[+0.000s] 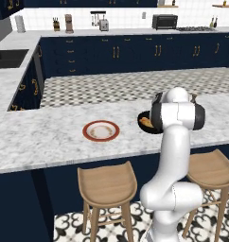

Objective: Pick the chicken drumstick and broccoli from their plates and place them in the bowl. Then put the bowl in the fridge.

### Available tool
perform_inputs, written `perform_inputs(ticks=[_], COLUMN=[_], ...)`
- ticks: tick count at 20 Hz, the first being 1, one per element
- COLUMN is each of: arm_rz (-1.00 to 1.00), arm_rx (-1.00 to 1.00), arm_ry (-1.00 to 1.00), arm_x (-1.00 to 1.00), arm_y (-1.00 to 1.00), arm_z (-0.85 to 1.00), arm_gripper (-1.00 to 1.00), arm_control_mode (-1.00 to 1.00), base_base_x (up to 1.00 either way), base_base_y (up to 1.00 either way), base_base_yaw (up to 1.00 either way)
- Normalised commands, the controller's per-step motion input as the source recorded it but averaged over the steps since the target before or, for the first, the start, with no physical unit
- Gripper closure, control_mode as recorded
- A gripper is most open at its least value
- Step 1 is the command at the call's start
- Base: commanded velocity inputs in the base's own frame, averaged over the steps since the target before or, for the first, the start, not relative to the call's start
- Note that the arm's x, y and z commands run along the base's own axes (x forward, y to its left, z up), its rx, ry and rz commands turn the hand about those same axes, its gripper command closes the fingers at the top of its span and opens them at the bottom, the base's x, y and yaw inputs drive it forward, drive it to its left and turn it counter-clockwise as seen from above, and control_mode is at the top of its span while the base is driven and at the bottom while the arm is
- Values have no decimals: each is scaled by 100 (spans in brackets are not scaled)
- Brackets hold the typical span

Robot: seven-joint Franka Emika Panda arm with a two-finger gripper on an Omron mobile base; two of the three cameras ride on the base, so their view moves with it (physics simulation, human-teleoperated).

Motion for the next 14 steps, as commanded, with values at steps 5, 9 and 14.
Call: perform_inputs(ticks=[5,9,14], arm_rz=[0,0,0], arm_rx=[0,0,0], arm_ry=[0,0,0], arm_x=[-26,-17,0], arm_y=[-2,0,0], arm_z=[0,0,0], arm_gripper=[-100,-100,-100], arm_control_mode=[-100,-100,-100], base_base_x=[0,0,0], base_base_y=[0,0,0], base_base_yaw=[0,0,0])
